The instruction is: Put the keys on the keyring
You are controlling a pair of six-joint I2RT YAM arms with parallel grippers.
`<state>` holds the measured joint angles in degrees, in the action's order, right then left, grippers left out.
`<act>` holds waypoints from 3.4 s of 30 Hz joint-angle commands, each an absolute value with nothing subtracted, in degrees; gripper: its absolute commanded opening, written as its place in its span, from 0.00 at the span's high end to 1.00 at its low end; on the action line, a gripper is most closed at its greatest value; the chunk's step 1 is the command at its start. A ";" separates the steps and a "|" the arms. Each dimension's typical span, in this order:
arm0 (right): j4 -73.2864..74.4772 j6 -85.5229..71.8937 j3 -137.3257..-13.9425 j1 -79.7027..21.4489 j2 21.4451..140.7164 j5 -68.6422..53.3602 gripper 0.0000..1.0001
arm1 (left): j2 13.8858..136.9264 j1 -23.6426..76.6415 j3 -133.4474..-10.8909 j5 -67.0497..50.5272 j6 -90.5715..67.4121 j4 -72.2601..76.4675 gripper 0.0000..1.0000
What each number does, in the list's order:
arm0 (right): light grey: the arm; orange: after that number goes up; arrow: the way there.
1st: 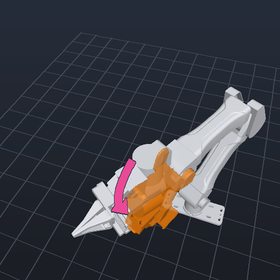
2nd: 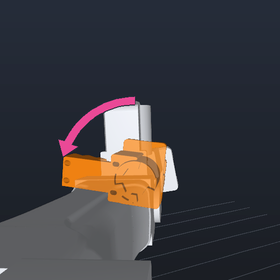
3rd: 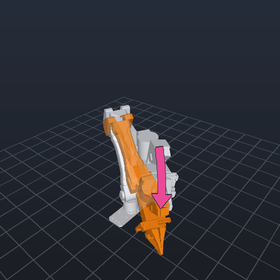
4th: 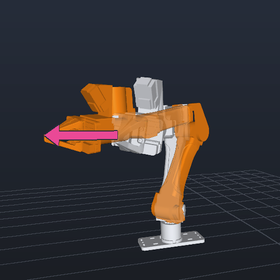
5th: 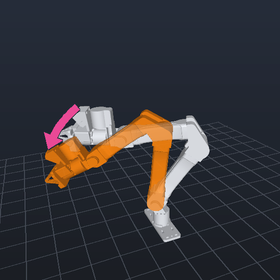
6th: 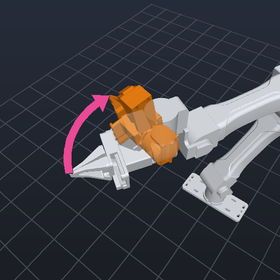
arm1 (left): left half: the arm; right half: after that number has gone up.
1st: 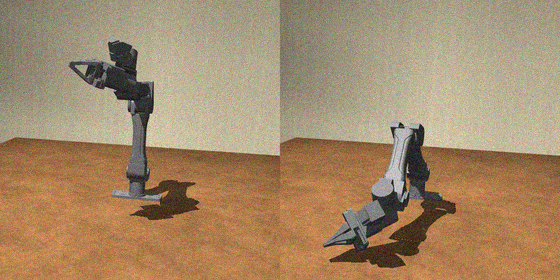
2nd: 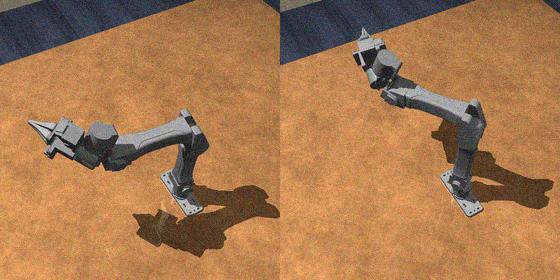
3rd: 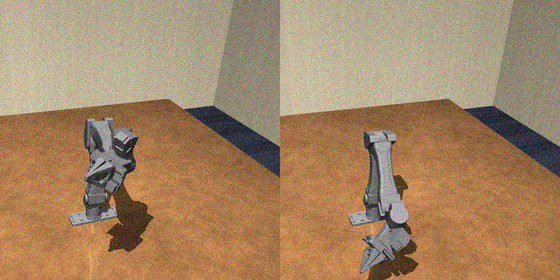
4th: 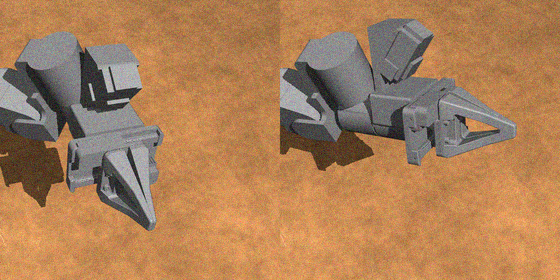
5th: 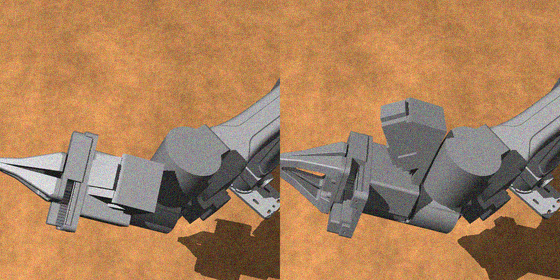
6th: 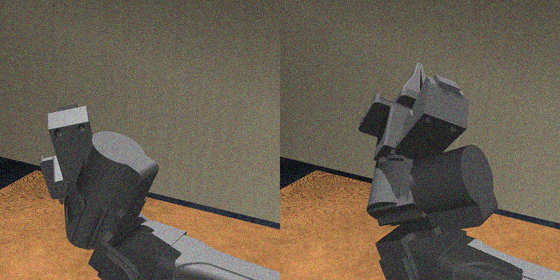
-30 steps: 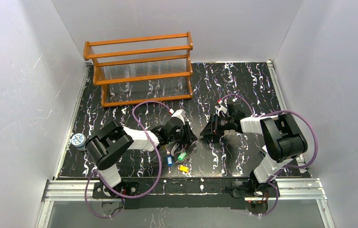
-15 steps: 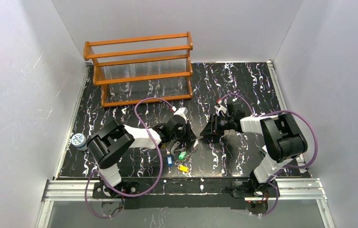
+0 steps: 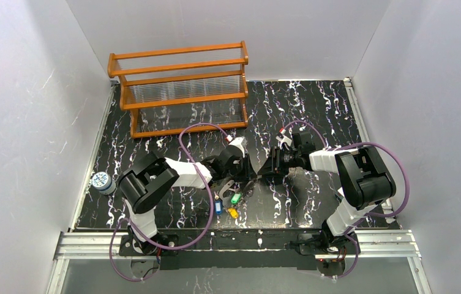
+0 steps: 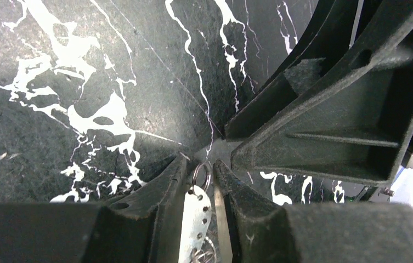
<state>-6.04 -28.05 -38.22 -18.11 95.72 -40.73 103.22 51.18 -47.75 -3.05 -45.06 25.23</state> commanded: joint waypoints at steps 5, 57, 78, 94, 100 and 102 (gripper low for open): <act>-1.77 -25.71 -38.58 -18.37 95.45 -37.98 0.55 | 105.00 50.93 -49.79 -5.93 -43.24 23.61 0.81; -40.52 -14.52 -34.70 -29.71 69.52 -62.27 0.44 | 54.58 50.14 -26.79 -10.87 -8.25 45.71 1.00; -51.06 -18.46 -32.77 -31.87 70.69 -58.52 0.50 | 56.65 50.10 -26.94 -14.07 -11.99 49.63 1.00; -52.92 -21.08 -33.44 -32.91 71.43 -57.68 0.89 | 57.78 50.10 -26.82 -15.01 -12.96 50.54 1.00; -49.22 -19.62 -33.01 -32.85 71.54 -53.57 0.99 | 57.41 50.10 -26.28 -12.31 -15.31 50.46 1.00; -47.33 -18.67 -32.98 -32.86 71.54 -52.51 0.99 | 57.18 50.06 -26.36 -11.03 -16.71 50.09 0.76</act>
<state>-49.28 -20.93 -32.34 -32.47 71.35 -56.62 57.95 50.04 -26.59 -13.65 -13.52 47.27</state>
